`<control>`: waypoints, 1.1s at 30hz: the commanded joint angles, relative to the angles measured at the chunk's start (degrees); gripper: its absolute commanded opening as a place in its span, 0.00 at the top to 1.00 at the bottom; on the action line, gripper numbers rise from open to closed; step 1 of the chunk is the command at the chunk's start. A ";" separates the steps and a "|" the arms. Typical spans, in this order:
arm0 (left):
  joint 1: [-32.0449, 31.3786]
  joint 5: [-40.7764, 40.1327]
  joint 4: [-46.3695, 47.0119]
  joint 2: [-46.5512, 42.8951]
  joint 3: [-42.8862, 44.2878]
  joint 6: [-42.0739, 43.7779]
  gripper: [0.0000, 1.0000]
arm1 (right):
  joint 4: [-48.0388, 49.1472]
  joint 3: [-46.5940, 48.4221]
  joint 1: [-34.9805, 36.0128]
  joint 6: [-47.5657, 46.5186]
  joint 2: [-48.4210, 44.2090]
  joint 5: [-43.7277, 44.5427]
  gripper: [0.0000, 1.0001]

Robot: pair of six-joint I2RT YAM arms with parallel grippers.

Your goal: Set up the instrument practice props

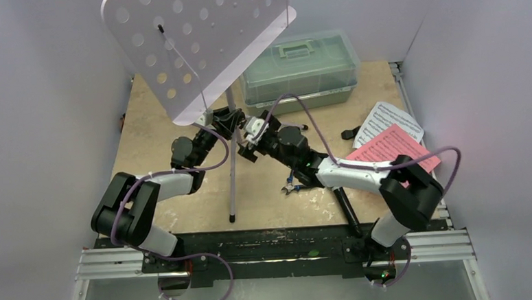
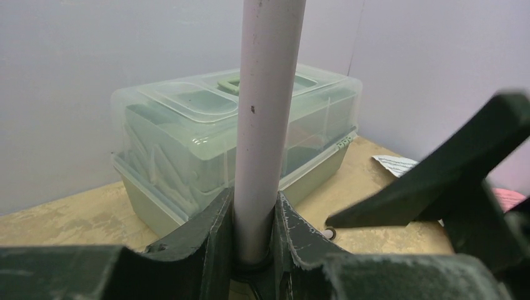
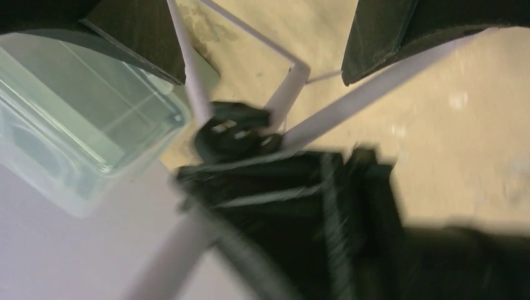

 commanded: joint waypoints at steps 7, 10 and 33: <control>0.52 -4.49 -5.30 -2.28 2.13 -0.84 1.00 | 24.66 -4.25 0.07 -36.27 6.97 -9.25 0.10; 0.88 -5.16 -6.64 -2.60 2.56 -0.94 1.00 | 26.58 -4.65 -0.18 -39.03 6.98 -8.70 0.14; 1.55 -4.69 -12.13 -3.36 4.91 -1.36 1.00 | 14.47 -0.58 -3.27 -41.40 7.75 -15.22 0.60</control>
